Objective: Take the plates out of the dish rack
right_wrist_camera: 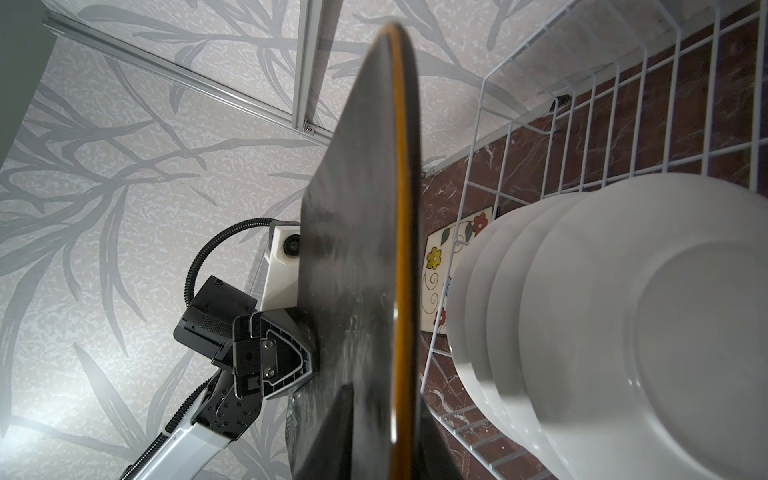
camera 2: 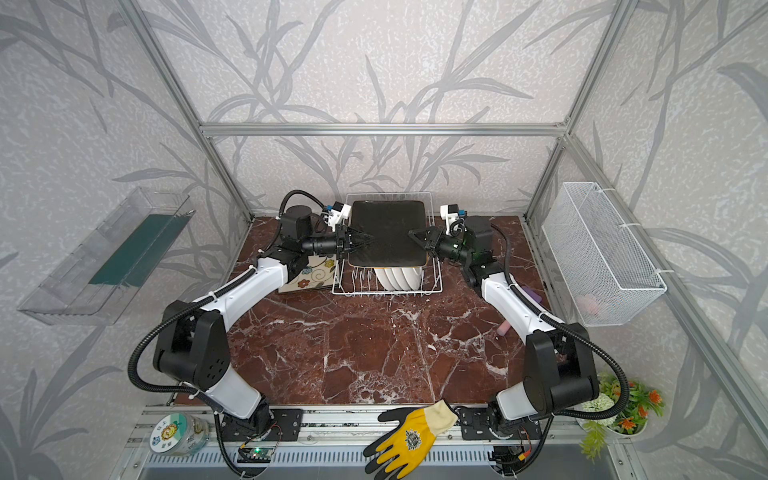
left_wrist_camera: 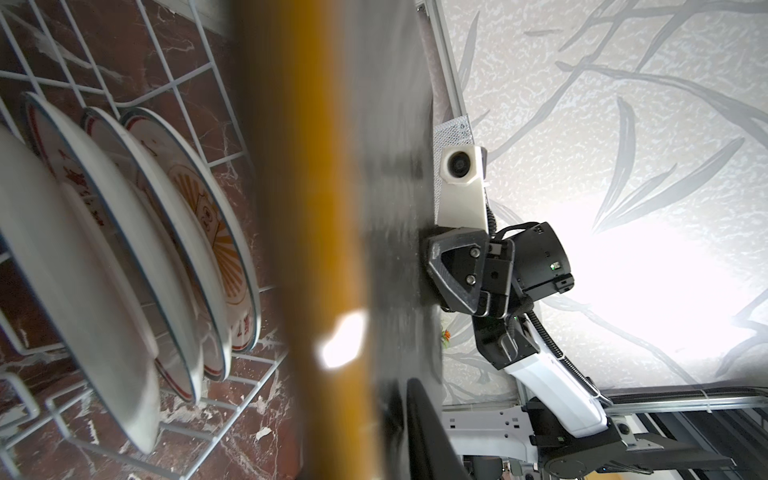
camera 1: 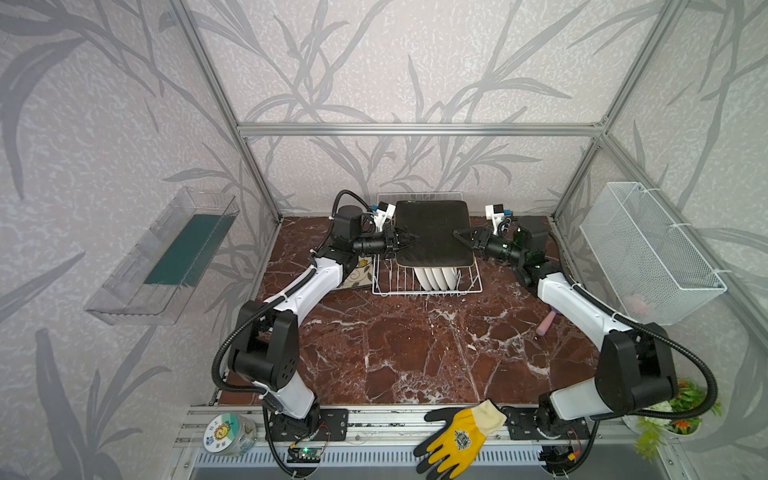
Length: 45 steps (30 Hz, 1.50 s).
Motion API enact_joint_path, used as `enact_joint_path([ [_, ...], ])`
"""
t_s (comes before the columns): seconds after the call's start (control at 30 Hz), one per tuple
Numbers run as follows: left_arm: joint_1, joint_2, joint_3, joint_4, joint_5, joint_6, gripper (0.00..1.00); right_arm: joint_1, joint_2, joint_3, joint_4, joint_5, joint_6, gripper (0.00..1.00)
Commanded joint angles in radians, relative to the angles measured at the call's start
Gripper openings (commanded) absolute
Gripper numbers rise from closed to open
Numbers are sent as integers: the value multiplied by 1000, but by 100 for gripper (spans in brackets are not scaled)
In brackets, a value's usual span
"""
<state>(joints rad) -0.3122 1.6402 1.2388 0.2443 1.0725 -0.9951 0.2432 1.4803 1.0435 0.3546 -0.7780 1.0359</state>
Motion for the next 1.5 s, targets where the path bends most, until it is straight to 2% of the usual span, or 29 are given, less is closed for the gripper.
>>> enact_joint_path([
  [0.0,-9,-22,19,167,32,-83,0,15,-31,11,79,-58,-26,26],
  [0.27,-1,-18,8,193,10,-109,0,11,-20,16,98,-61,-8,34],
  [0.7,16,-33,44,100,-19,-68,0,-5,-34,18,20,-40,-34,62],
  [0.9,30,-60,93,-42,-37,19,0,-20,-75,24,-107,2,-97,81],
  [1.1,76,-99,167,-217,-54,127,0,-25,-151,47,-326,89,-262,99],
  [1.27,130,-139,228,-336,-55,200,0,-25,-221,51,-417,134,-374,99],
  [1.47,194,-182,373,-707,-141,450,0,-25,-258,89,-540,130,-510,99],
])
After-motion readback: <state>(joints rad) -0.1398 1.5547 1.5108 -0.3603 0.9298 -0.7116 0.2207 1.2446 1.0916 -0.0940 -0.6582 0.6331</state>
